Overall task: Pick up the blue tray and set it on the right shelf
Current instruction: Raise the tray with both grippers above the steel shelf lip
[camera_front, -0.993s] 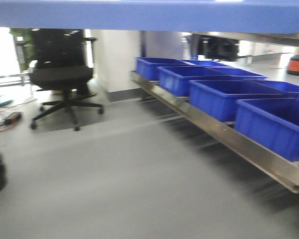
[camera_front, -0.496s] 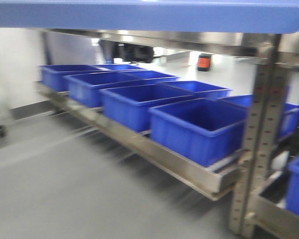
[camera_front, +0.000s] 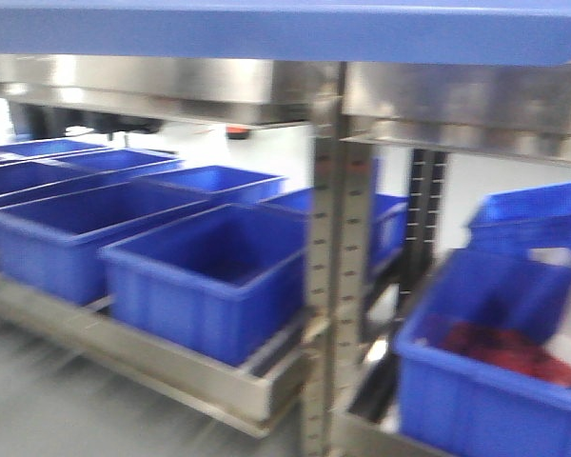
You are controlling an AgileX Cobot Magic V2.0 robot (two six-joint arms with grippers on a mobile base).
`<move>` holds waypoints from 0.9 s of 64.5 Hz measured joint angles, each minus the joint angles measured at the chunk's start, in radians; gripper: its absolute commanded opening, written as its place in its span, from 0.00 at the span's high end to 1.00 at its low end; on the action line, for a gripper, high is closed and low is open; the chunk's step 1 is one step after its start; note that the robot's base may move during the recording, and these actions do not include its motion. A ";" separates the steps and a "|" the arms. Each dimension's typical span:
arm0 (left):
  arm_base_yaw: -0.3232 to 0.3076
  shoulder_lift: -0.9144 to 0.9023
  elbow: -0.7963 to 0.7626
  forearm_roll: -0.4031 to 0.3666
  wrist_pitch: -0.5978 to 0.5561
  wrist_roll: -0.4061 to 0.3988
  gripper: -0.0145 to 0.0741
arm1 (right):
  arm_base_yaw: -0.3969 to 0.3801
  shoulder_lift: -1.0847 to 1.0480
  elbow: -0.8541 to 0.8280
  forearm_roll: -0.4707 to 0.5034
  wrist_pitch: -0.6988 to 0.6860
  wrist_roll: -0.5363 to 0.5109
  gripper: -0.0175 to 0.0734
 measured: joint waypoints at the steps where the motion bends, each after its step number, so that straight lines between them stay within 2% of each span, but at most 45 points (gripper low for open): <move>1: 0.000 0.000 0.000 0.000 0.000 0.000 0.89 | 0.000 0.000 0.000 0.000 0.000 0.000 0.74; 58: 0.000 0.000 0.000 0.000 -0.004 0.000 0.89 | 0.000 0.000 0.000 -0.002 0.000 0.000 0.74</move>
